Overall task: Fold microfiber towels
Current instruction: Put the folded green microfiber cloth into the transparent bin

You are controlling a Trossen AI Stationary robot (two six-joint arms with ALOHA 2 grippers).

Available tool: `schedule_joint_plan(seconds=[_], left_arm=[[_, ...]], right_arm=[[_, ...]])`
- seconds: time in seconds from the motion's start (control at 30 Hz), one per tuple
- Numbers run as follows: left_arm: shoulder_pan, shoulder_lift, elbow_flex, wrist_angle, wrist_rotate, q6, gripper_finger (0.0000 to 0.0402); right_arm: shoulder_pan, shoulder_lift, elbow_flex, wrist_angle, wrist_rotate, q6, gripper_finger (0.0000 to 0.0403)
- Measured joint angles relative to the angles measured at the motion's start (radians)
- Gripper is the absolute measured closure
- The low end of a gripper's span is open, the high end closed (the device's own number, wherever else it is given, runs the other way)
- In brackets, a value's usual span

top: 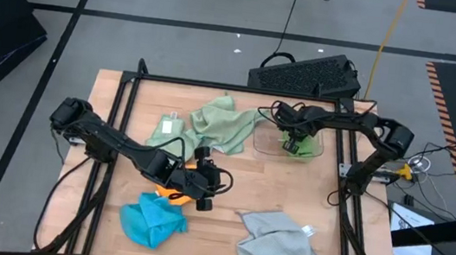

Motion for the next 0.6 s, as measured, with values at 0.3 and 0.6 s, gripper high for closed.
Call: schedule_joint_plan(seconds=[0.3,0.6], left_arm=[[0.0,0.0,0.0,0.001,0.0,-0.006,0.0211],[0.0,0.0,0.0,0.002,0.0,-0.017,0.0211]], right_arm=[[0.007,-0.232,-0.004,-0.115,-0.067,0.039,0.0403],[0.043,-0.336,-0.004,-0.281,-0.181,0.085,0.0403]])
